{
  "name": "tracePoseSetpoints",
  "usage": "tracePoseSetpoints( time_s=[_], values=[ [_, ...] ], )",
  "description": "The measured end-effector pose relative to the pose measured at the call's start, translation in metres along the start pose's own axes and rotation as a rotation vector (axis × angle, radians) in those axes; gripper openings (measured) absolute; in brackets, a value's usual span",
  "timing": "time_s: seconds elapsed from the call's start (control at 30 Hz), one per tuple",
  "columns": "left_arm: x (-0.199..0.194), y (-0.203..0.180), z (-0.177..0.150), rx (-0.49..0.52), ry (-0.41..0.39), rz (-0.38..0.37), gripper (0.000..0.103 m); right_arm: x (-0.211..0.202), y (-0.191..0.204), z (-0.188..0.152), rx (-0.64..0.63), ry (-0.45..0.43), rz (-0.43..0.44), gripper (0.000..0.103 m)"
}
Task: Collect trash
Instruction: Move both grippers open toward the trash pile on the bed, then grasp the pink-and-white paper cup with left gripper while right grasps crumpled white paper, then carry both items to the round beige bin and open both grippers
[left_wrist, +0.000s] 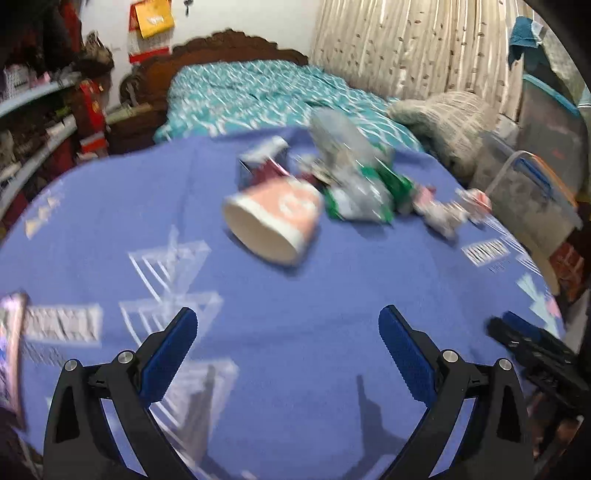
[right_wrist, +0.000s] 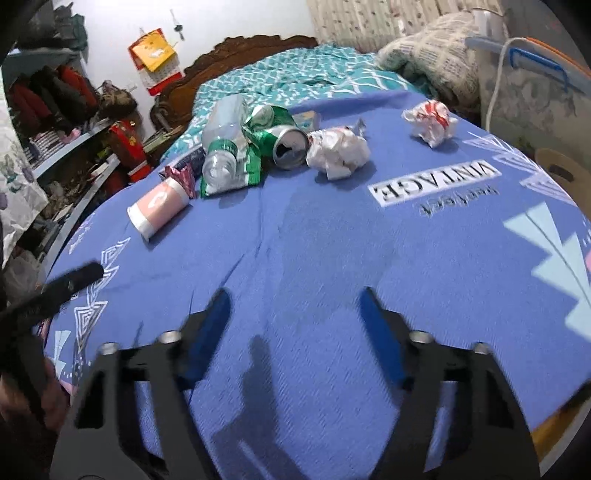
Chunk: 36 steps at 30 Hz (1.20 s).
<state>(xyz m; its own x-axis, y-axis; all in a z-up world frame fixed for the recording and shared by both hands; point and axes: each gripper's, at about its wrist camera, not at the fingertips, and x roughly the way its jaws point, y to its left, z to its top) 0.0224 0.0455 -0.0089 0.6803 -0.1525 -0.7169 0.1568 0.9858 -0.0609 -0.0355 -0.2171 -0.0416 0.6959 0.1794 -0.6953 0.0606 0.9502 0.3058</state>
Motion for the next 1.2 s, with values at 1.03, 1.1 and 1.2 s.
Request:
tracePoseSetpoints(
  time_s=[1.03,1.1,1.2],
  values=[
    [0.031,-0.050,0.055,-0.051,0.218,-0.529,0.002,-0.008,-0.101,0.080,-0.018,-0.126,-0.016,0.046],
    [0.039,-0.107,0.072,0.054,0.240,-0.598,0.002,-0.033,-0.148,0.086,0.067,-0.186,-0.090,0.046],
    [0.059,-0.214,0.093,0.220,0.283,-0.742,0.002,-0.068,-0.216,0.092,0.171,-0.245,-0.203,0.046]
  ],
)
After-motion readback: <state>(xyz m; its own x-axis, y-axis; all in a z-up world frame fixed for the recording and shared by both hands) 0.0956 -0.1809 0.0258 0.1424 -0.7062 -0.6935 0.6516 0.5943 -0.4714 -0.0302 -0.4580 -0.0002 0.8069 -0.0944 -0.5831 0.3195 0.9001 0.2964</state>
